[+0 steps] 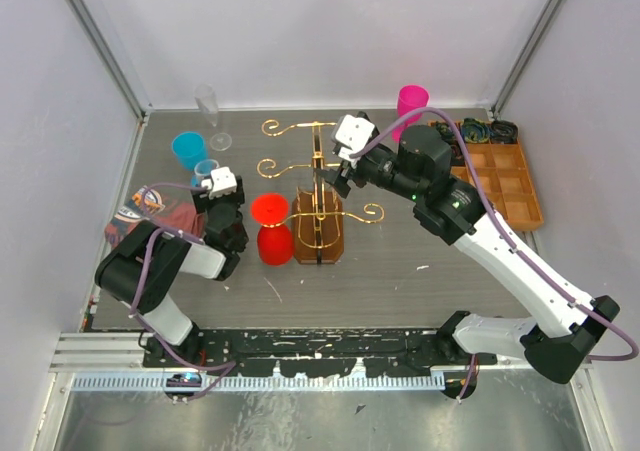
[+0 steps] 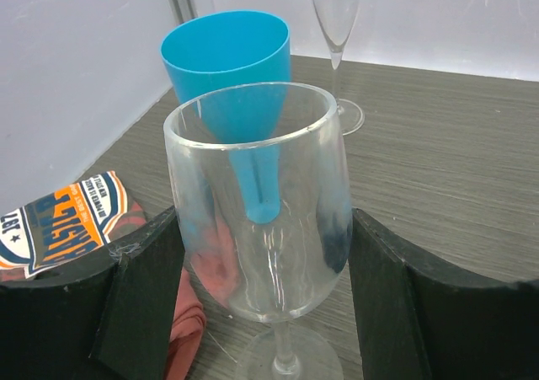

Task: Take the wine glass off the wine glass rack

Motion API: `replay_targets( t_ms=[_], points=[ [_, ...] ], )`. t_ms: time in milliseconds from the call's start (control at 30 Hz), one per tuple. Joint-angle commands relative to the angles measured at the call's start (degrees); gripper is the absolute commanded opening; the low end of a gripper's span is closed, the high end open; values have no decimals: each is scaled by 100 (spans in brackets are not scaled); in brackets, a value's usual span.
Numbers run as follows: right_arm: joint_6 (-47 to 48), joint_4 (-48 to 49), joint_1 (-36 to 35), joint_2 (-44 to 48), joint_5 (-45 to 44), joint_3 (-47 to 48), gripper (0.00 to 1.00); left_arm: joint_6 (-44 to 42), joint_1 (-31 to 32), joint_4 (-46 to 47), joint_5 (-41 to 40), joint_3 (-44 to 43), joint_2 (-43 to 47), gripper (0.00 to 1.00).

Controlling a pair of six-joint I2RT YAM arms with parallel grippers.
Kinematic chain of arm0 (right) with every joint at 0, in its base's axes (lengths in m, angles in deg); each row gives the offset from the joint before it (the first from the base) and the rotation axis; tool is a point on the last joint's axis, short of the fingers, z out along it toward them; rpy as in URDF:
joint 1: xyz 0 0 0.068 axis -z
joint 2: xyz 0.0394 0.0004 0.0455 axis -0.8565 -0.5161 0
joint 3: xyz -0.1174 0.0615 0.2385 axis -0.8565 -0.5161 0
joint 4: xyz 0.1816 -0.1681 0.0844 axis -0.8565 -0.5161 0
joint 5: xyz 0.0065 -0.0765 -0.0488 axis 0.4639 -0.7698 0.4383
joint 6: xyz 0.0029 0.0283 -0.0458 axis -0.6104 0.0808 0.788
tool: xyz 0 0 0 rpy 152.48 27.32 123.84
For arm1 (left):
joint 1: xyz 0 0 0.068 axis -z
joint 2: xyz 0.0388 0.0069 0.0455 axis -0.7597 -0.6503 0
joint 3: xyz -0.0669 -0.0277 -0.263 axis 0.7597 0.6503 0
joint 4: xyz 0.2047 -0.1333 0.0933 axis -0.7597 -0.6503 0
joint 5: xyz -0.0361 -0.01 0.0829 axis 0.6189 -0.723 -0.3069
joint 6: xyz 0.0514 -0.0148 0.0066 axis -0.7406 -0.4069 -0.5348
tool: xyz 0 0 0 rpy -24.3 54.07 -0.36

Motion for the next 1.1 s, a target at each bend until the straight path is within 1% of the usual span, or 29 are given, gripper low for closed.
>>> replay_targets(
  t_ms=[0, 133, 467, 900, 1067],
  points=[
    [-66, 371, 36, 62, 30, -31, 82, -16, 21, 555, -264, -154, -11, 65],
    [-36, 379, 42, 73, 20, -38, 82, -19, 17, 548, -308, -142, -1, 68],
    [-45, 417, 59, 51, 23, -47, 82, -46, 107, 547, -425, -145, 15, 69],
    [-87, 426, 71, 94, 28, -77, 81, -18, 395, 555, -665, -126, 53, 65],
    [-100, 437, 83, 130, 37, -111, 81, -18, 680, 556, -904, 105, 309, 65]
  ],
)
